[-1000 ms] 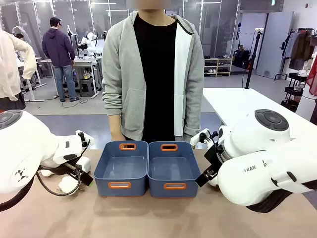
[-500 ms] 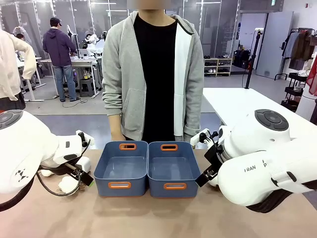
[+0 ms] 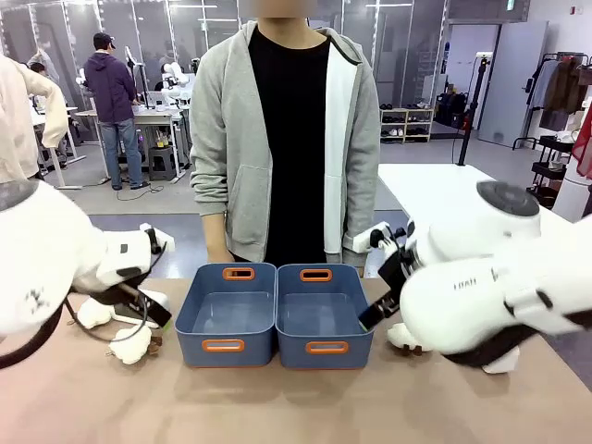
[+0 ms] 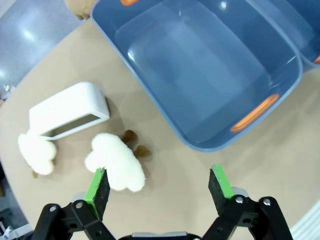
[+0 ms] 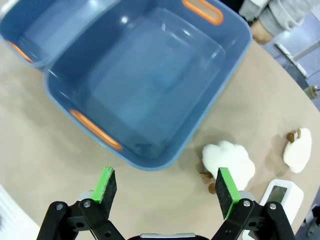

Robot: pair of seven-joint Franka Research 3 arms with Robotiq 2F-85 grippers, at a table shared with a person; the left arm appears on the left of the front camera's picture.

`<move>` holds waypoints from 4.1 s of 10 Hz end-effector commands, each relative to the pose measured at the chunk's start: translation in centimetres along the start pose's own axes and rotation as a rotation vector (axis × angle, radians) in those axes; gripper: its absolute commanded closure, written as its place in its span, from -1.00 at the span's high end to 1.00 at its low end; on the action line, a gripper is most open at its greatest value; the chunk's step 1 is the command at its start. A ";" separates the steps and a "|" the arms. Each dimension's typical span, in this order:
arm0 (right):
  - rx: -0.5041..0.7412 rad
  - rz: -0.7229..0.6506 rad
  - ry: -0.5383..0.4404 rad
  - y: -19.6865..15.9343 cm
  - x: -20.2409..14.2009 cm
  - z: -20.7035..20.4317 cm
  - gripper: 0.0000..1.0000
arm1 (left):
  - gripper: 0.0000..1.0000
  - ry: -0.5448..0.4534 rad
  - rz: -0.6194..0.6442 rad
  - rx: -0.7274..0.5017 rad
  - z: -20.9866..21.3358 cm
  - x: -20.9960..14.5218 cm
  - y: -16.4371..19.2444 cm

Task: Sort the digital clocks into the basket.
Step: Pick up the Digital clock from the table and place it into the empty Plastic storage basket.

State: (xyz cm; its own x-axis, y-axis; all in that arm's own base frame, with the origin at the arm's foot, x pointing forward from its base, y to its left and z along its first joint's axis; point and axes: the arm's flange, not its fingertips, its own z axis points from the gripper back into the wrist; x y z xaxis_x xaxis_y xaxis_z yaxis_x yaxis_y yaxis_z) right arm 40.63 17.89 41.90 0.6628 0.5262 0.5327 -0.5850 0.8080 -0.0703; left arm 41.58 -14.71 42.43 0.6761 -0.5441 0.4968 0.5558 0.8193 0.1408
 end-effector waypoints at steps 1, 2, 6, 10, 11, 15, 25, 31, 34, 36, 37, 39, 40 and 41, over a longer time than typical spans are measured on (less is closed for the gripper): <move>0.147 -0.034 0.016 -2.1 2.0 2.4 1.00 | 1.00 0.056 -0.005 -0.100 3.6 1.4 2.3; 0.221 -0.056 0.042 -2.5 2.5 3.5 1.00 | 1.00 0.063 0.003 -0.166 4.9 1.0 2.9; 0.750 -0.305 -0.029 -9.1 -1.6 6.5 1.00 | 1.00 -0.108 0.331 -0.626 11.1 -5.2 9.0; 1.015 -0.559 -0.237 -15.0 -10.5 9.4 1.00 | 1.00 -0.419 0.594 -0.729 15.2 -16.6 13.2; 0.997 -0.614 -0.321 -15.9 -13.6 10.8 1.00 | 1.00 -0.474 0.714 -0.691 16.4 -21.2 14.1; 0.871 -0.714 -0.428 -19.3 -18.7 13.9 1.00 | 1.00 -0.572 0.893 -0.549 17.8 -28.3 16.1; 0.896 -0.728 -0.410 -20.3 -19.4 14.2 1.00 | 1.00 -0.560 0.914 -0.563 19.9 -28.3 21.5; 0.896 -0.728 -0.410 -20.3 -19.4 14.2 1.00 | 1.00 -0.560 0.914 -0.563 19.9 -28.3 21.5; 0.896 -0.728 -0.410 -20.3 -19.4 14.2 1.00 | 1.00 -0.560 0.914 -0.563 19.9 -28.3 21.5; 0.896 -0.728 -0.410 -20.3 -19.4 14.2 1.00 | 1.00 -0.560 0.914 -0.563 19.9 -28.3 21.5; 0.896 -0.728 -0.410 -20.3 -19.4 14.2 1.00 | 1.00 -0.560 0.914 -0.563 19.9 -28.3 21.5; 0.896 -0.728 -0.410 -20.3 -19.4 14.2 1.00 | 1.00 -0.560 0.914 -0.563 19.9 -28.3 21.5; 0.896 -0.728 -0.410 -20.3 -19.4 14.2 1.00 | 1.00 -0.560 0.914 -0.563 19.9 -28.3 21.5; 0.896 -0.728 -0.410 -20.3 -19.4 14.2 1.00 | 1.00 -0.560 0.914 -0.563 19.9 -28.3 21.5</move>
State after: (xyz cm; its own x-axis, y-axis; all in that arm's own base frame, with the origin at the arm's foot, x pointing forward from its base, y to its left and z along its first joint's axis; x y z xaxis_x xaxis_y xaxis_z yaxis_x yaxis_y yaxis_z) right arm 32.91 -12.49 44.93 0.8709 -0.2247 0.4370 -0.3525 0.3340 0.8742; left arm 24.56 21.70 48.51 0.7121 0.4674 0.5239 0.1821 0.5977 -0.7807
